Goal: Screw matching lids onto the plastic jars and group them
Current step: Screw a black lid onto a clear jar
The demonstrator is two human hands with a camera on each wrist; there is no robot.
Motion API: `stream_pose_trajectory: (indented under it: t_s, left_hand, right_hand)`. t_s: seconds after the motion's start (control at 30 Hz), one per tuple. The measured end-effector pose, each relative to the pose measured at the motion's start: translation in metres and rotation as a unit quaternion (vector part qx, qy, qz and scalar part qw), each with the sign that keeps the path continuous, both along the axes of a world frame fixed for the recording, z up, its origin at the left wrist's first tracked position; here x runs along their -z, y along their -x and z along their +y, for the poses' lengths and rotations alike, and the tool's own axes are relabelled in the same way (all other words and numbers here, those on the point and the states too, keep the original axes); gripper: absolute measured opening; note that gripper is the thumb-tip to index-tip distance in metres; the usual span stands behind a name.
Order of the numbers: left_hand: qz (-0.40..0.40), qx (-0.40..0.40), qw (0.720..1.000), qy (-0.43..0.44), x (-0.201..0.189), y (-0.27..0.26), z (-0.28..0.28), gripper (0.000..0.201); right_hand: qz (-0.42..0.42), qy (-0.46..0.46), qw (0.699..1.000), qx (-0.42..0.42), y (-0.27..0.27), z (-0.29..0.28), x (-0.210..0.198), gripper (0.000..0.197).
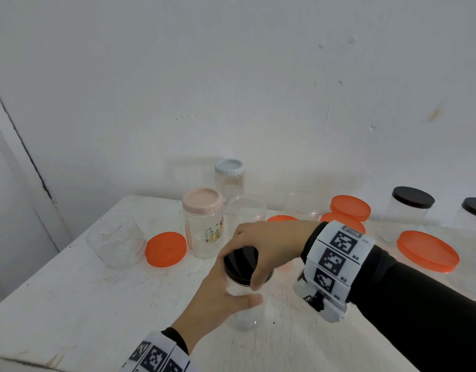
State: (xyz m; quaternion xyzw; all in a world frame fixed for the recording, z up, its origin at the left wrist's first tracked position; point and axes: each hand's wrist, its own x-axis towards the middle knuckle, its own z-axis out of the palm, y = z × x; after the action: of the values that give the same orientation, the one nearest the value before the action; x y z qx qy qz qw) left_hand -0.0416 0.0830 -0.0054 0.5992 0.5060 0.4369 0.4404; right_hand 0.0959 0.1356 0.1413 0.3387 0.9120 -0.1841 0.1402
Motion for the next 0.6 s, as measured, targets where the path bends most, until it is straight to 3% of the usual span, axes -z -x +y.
stream_pose_trajectory:
  t_s: [0.3,0.47,0.6]
  left_hand:
    - [0.024,0.003,1.000,0.000,-0.001,0.001,0.000,0.082]
    - [0.015,-0.010,1.000,0.006,0.003,0.002,0.002,0.079]
    - [0.016,-0.006,1.000,0.002,0.003,0.000,0.002,0.083]
  right_hand:
    - [-0.016,-0.107,0.990,0.087,0.006,-0.005,0.020,0.076]
    - [-0.036,-0.018,0.998,0.049,0.002,-0.003,0.005,0.082]
    - [-0.014,-0.015,1.000,0.017,0.001,-0.003,0.003,0.075]
